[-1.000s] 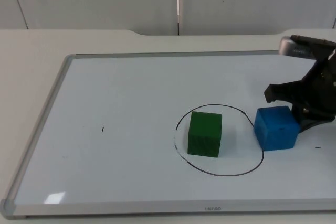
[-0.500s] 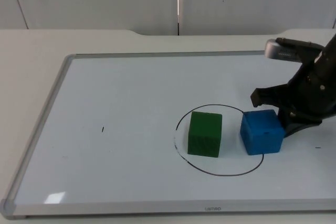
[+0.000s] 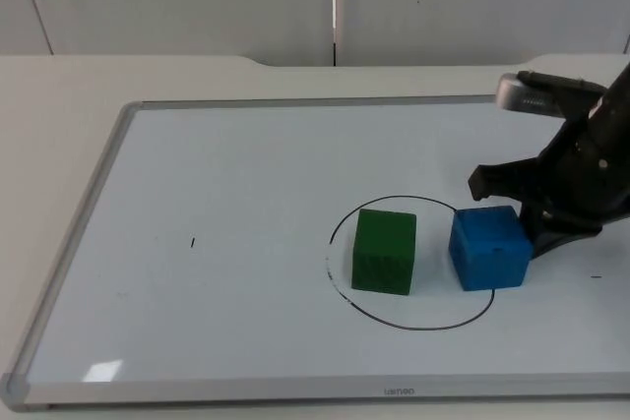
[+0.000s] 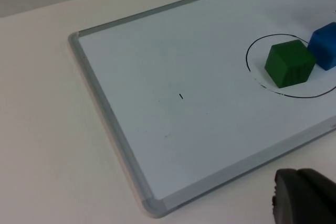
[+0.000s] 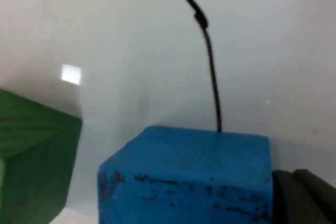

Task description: Push the two cubes into the marked area.

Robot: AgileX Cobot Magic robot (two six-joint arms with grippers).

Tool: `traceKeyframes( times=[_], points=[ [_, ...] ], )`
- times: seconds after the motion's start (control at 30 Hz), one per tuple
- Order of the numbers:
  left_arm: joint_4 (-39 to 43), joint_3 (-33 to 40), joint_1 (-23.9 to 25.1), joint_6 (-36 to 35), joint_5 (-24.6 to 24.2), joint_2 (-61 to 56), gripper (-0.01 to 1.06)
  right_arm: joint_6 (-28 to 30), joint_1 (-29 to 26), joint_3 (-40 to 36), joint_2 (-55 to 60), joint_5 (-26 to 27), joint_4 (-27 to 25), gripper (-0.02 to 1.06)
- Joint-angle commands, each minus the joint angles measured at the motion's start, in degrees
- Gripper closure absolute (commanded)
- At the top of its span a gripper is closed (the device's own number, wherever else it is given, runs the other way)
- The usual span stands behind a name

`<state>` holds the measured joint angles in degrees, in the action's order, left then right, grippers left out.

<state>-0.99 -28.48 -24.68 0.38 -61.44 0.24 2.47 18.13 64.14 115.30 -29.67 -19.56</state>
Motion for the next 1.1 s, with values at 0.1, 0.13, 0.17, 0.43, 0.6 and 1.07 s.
traceKeyframes(
  times=[0.1,0.13,0.17,0.43,0.6,1.07],
  points=[
    [0.4,0.2,0.2,0.0,-0.1,-0.2,1.05,-0.9,2.7,0.3,-0.3,2.1,-0.6,1.05],
    [0.4,0.2,0.2,0.0,-0.1,-0.2,1.05,-1.1,3.3,0.3,-0.3,2.4,-0.6,1.05],
    [0.4,0.2,0.2,0.0,-0.1,-0.2,1.05,-1.7,3.2,0.3,-0.3,2.6,-0.7,1.05],
    [0.4,0.2,0.2,0.0,-0.1,-0.2,1.05,-2.0,4.5,0.3,-0.3,2.3,-2.3,1.05],
    [0.4,0.2,0.2,0.0,-0.1,-0.2,1.05,-2.0,5.5,0.3,-0.3,2.4,-1.9,1.05],
    [0.4,0.2,0.2,0.0,-0.1,-0.2,1.05,-2.5,4.9,0.3,-2.3,-0.3,7.0,1.05]
  ],
)
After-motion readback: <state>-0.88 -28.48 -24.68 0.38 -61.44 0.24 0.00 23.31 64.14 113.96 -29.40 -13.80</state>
